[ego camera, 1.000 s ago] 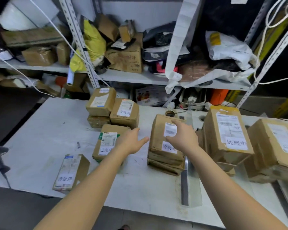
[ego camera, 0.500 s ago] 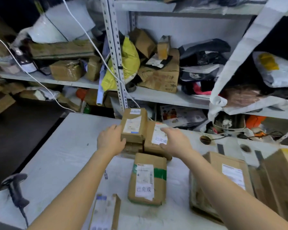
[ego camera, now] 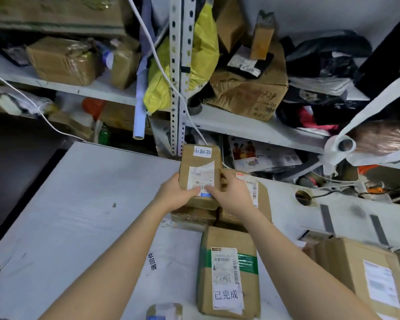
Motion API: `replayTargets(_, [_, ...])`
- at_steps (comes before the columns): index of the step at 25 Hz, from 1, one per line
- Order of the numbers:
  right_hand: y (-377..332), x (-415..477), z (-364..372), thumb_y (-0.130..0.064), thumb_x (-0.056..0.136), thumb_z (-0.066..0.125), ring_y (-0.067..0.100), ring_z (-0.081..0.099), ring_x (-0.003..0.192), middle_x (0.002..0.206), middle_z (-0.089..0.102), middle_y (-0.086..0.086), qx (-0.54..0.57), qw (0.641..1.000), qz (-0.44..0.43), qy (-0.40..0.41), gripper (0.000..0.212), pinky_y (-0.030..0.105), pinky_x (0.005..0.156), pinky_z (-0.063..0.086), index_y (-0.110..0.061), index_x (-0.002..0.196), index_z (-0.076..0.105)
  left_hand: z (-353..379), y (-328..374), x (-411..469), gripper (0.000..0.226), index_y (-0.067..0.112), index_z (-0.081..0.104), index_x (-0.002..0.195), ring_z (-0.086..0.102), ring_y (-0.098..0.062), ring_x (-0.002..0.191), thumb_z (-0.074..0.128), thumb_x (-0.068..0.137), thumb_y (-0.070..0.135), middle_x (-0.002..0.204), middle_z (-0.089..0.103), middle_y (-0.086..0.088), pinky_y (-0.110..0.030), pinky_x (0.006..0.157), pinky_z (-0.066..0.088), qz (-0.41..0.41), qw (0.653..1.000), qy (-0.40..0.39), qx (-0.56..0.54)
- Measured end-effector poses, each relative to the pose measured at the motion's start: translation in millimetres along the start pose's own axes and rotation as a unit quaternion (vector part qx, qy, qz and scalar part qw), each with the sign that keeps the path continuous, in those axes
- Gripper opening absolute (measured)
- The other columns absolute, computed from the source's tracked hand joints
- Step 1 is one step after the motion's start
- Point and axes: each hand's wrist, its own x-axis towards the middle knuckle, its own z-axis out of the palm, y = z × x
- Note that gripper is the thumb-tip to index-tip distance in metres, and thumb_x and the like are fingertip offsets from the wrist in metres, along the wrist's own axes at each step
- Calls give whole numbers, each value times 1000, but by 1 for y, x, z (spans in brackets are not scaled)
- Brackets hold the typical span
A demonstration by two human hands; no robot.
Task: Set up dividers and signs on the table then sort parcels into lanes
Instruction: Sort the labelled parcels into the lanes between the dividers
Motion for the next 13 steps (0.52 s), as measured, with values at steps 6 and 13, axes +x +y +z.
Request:
replayTargets(6, [-2,0,5,-45,81,81,10,68,108,131,69,-7,103,993,51,10,78,33,87,61,-21,148,51,2,4,-3,58,31,55,136,63,-16,115,79,84,38,131,66,7,-39,94,56,30,999,27,4])
replayTargets(13, [-12,-39,-33,-40,83,81,5,70,98,129,69,-11,167,984,23,63,70,35,84,62,-24,146,53,1,50,-49,49,34,61,128,65,-15,106,79,82,36,120,70,9,-43,90,57,64,995,75,0])
